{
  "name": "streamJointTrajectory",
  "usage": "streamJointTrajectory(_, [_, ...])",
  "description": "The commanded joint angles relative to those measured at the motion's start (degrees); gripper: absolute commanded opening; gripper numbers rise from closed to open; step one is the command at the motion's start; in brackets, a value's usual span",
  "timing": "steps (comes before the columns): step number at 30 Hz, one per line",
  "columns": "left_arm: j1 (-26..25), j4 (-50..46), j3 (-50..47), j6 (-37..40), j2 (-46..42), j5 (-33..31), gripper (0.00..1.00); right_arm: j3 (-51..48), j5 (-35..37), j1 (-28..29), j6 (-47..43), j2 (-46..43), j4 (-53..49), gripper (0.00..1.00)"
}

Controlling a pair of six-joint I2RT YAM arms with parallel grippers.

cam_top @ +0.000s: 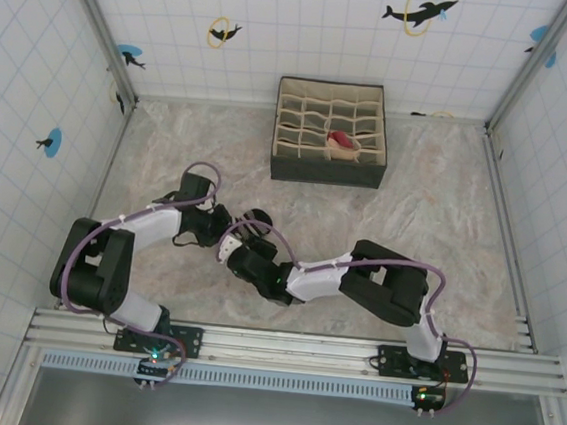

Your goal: Roll the socks

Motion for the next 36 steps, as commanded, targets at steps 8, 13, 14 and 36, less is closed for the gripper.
streamJointTrajectory(8, [0.2, -3.6, -2.6, -0.9, -0.3, 1.0, 0.0, 2.2, -6.8, -2.4, 3.6, 1.5, 2.4, 0.6])
streamJointTrajectory(13, [0.2, -3.2, -2.7, -1.1, -0.2, 1.7, 0.0, 3.0, -9.3, -3.0, 4.5, 2.1, 1.3, 0.45])
streamJointTrajectory(14, [0.2, -3.1, -2.7, -1.2, -0.2, 1.8, 0.0, 3.1, -9.9, -3.2, 4.7, 2.2, 0.8, 0.38])
streamJointTrajectory(36, [3.9, -4.3, -0.3, 0.0, -8.0, -4.0, 0.73, 0.3, -28.7, -10.9, 17.7, 1.5, -8.2, 0.0])
